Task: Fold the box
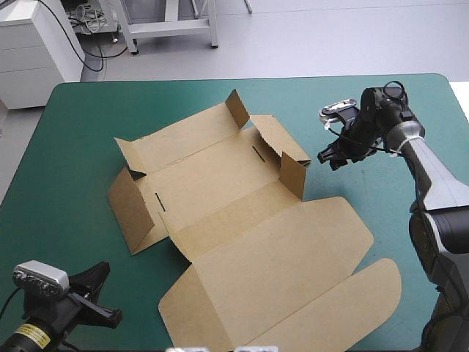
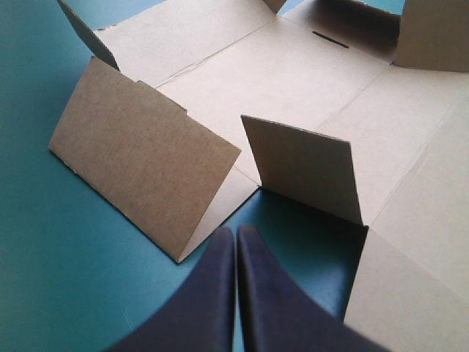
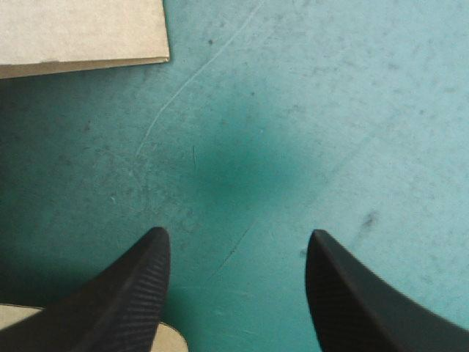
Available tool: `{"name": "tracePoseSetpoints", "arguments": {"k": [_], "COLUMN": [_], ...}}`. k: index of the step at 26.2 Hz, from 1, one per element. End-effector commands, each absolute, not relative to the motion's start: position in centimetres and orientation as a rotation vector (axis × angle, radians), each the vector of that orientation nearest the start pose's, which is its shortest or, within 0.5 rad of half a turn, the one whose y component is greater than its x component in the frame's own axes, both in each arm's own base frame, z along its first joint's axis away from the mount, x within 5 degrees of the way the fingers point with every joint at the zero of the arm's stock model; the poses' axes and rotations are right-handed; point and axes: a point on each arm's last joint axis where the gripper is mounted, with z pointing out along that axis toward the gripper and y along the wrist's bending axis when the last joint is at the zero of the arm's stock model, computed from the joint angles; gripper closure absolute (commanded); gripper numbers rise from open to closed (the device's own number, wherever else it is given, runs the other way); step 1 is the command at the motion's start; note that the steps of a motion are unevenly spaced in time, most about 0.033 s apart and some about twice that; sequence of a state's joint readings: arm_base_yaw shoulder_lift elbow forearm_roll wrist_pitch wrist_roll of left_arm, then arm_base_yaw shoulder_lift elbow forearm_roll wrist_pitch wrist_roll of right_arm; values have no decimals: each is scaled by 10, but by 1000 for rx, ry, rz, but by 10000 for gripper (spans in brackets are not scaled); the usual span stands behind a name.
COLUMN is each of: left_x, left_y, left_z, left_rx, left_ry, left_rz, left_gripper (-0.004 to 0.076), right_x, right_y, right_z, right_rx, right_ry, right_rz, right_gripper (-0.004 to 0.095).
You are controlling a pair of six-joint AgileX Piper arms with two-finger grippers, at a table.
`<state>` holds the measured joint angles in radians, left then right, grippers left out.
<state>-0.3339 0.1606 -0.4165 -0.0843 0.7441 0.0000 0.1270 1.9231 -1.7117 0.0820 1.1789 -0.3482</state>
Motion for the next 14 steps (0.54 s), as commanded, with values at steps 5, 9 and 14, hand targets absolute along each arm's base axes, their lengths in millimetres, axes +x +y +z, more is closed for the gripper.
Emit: {"name": "tracePoseSetpoints", "arguments": {"k": [5,9,14], "left_x": [38,38,38], "left_y": [-19,-19,-19], "left_z": [289,289,289], "left_rx": [286,286,286], "left_ry": [1873,1873,1873], "left_rz": [-339,-339,-339], "left_gripper": [731,731,731], "right_x": [400,396,380], "right_y": [56,55,53], "right_z": [325,346,373], "right_rx": [-583,-554,-536], "right_ry": [2661,2605,2537], "right_rz": [28,9,17], "right_gripper": [342,342,342]}}
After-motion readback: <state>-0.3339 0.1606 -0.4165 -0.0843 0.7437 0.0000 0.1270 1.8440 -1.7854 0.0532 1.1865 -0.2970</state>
